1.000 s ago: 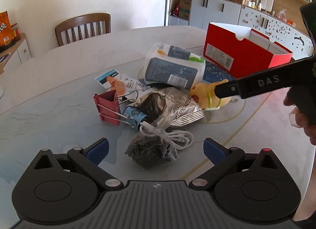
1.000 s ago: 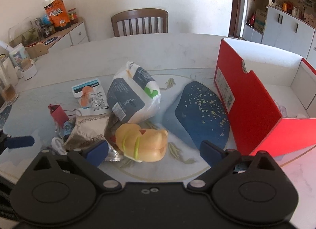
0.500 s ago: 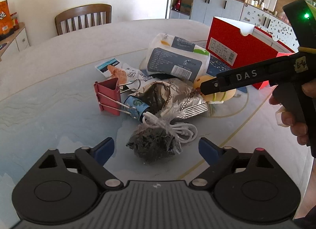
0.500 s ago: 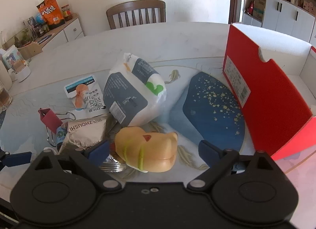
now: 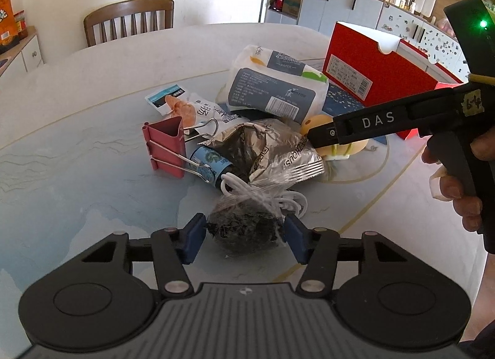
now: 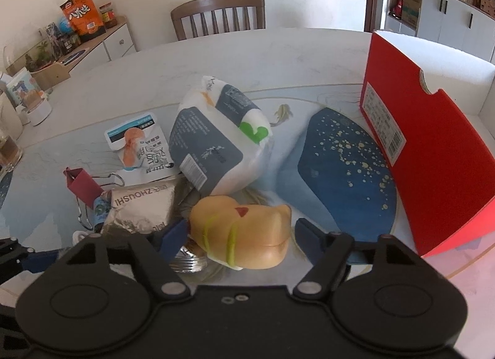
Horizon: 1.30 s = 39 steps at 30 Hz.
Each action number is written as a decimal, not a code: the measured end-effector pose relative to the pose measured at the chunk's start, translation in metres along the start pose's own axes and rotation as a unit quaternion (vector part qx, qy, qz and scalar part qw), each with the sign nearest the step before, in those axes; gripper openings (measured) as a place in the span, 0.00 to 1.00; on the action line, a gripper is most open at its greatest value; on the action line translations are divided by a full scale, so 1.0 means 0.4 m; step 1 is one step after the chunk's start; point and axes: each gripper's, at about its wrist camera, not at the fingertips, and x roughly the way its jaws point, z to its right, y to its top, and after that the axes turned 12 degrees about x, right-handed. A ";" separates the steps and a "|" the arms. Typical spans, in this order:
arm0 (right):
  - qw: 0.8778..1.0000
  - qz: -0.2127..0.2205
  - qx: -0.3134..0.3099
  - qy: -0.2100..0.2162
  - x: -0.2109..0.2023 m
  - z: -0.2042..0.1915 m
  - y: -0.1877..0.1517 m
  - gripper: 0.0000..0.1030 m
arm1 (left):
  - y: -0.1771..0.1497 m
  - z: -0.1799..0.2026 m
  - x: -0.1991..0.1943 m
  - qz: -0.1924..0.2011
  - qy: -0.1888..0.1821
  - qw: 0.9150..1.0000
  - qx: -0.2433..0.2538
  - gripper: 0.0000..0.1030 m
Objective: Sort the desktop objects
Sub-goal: 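Grasp the black bag with the left tool while the right tool grasps the yellow duck toy, then carry the black bag and yellow duck toy with both tools into the red shoebox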
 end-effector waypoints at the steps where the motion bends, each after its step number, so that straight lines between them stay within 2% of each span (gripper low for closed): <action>1: 1.000 0.000 -0.001 -0.001 -0.001 -0.001 0.000 0.70 | 0.000 0.001 0.000 -0.001 0.000 1.000 -0.001 0.51; 2: 1.000 0.000 -0.003 -0.001 -0.001 -0.001 0.000 0.69 | 0.000 0.001 0.000 -0.001 -0.001 1.000 -0.002 0.47; 6: 1.000 0.002 -0.002 0.001 -0.006 0.002 0.000 0.63 | 0.003 0.002 -0.005 -0.002 -0.004 1.000 -0.005 0.43; 13: 1.000 0.008 0.001 0.004 -0.026 0.016 -0.004 0.58 | 0.007 0.011 -0.019 0.002 -0.004 1.000 -0.010 0.42; 27: 0.999 0.020 -0.002 0.033 -0.122 0.051 0.003 0.57 | 0.047 0.056 -0.068 0.030 0.001 0.999 -0.028 0.41; 39: 0.998 0.029 -0.009 0.061 -0.205 0.116 0.032 0.57 | 0.118 0.122 -0.113 0.058 0.018 0.997 -0.041 0.41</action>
